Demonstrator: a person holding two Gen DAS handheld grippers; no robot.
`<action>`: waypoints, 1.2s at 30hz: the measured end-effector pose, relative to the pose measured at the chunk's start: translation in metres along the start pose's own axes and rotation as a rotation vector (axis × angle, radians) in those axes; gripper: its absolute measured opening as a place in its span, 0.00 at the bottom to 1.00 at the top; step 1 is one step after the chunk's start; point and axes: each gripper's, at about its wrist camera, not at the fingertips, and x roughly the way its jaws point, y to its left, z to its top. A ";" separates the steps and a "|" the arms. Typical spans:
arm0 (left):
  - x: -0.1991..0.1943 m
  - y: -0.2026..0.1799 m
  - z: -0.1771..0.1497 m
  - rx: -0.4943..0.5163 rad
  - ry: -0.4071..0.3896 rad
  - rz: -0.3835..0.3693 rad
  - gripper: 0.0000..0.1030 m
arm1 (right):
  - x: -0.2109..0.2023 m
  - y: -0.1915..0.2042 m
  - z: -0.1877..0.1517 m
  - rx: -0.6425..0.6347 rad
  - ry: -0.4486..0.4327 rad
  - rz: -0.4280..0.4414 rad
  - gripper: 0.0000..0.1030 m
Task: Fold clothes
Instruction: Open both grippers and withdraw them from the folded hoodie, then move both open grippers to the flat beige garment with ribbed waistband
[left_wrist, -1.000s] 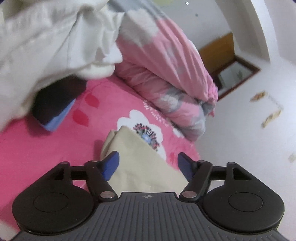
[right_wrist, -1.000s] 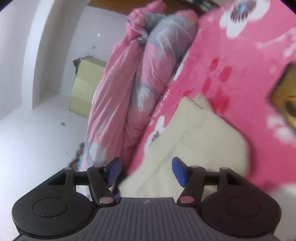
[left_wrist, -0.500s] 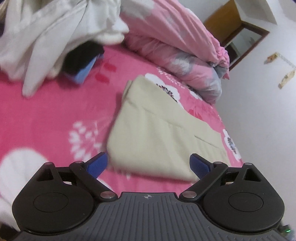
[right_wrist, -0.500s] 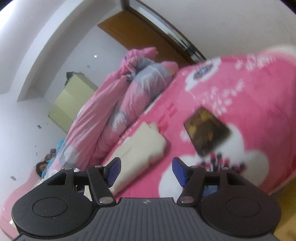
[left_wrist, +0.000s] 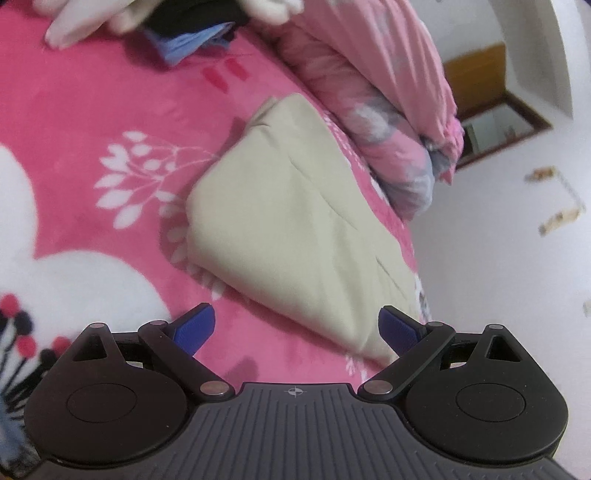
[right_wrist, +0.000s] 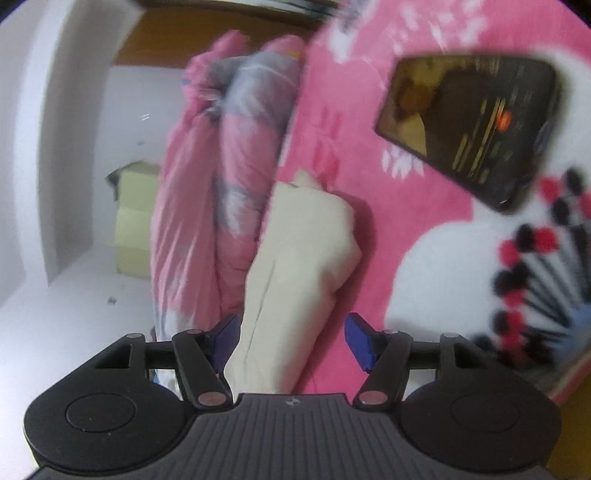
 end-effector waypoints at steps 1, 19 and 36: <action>0.003 0.003 0.001 -0.020 -0.007 0.003 0.89 | 0.009 -0.001 0.004 0.023 0.005 -0.010 0.65; 0.014 0.015 0.014 -0.059 -0.085 0.032 0.22 | 0.049 0.059 0.014 -0.398 -0.177 -0.194 0.13; -0.049 -0.022 0.009 0.283 -0.296 0.120 0.40 | 0.005 0.096 -0.048 -0.727 -0.172 -0.203 0.33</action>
